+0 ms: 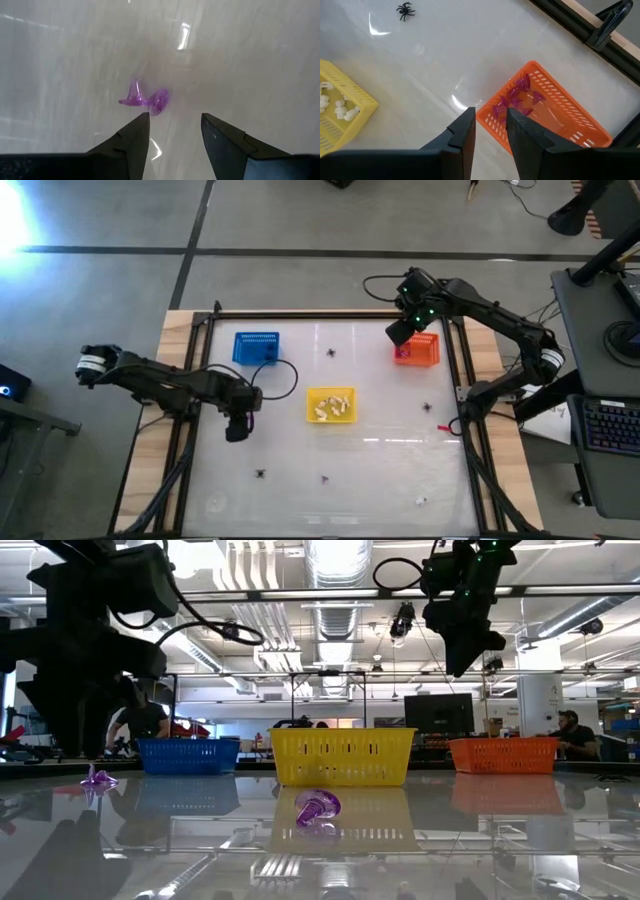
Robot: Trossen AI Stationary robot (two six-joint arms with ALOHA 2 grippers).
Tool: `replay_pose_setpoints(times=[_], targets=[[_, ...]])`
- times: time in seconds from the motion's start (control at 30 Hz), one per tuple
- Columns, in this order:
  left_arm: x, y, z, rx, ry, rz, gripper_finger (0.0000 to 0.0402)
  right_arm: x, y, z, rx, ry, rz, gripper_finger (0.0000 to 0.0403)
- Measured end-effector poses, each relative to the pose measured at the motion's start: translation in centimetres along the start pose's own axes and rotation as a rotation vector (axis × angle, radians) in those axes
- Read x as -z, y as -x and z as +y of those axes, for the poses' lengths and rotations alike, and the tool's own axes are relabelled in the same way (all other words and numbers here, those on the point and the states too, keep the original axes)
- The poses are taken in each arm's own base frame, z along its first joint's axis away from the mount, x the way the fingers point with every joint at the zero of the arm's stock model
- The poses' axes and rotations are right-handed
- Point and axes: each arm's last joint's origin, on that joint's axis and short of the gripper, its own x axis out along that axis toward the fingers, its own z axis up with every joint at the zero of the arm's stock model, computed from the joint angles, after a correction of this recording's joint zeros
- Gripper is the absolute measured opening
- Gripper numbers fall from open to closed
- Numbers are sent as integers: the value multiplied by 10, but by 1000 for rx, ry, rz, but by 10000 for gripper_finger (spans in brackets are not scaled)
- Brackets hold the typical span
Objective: Sort Halloween decoration
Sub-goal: Put the purple witch hat toy into the orange bin
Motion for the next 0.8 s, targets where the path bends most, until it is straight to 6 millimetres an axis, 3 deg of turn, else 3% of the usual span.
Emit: replay_pose_setpoints(times=[0.37,0.8], targets=[[-2,-3,1,-10,19,-41,157,0,0,0,0,0,0,94],[-2,-9,5,-39,46,-16,108,0,0,0,0,0,0,100]])
